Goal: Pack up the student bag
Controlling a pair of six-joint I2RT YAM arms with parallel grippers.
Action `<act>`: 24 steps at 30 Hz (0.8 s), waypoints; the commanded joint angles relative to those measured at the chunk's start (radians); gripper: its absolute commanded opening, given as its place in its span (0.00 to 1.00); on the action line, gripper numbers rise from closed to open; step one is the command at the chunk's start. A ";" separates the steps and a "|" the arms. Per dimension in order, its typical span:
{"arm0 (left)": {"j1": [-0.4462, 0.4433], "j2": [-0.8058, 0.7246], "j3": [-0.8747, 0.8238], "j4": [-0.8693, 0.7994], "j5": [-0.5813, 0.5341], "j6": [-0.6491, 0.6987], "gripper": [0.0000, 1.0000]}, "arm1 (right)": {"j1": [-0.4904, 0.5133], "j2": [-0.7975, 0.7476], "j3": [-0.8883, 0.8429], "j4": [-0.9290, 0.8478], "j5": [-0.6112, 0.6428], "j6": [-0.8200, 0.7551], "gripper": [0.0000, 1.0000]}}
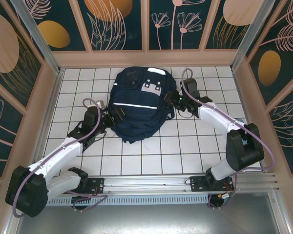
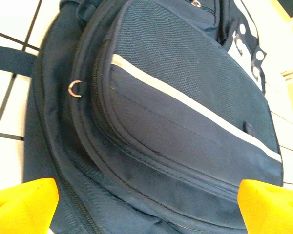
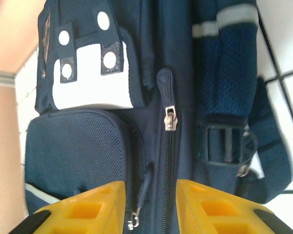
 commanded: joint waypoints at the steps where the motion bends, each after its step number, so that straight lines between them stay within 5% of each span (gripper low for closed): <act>1: 0.005 0.000 0.022 -0.029 -0.078 0.024 0.94 | 0.044 -0.024 -0.039 0.092 -0.059 0.247 0.33; 11: 0.006 0.017 -0.008 0.034 -0.051 -0.009 0.94 | 0.078 -0.044 -0.134 0.191 0.042 0.528 0.21; 24: 0.006 0.093 -0.015 0.075 0.024 -0.032 0.95 | 0.070 0.032 -0.123 0.246 -0.003 0.517 0.20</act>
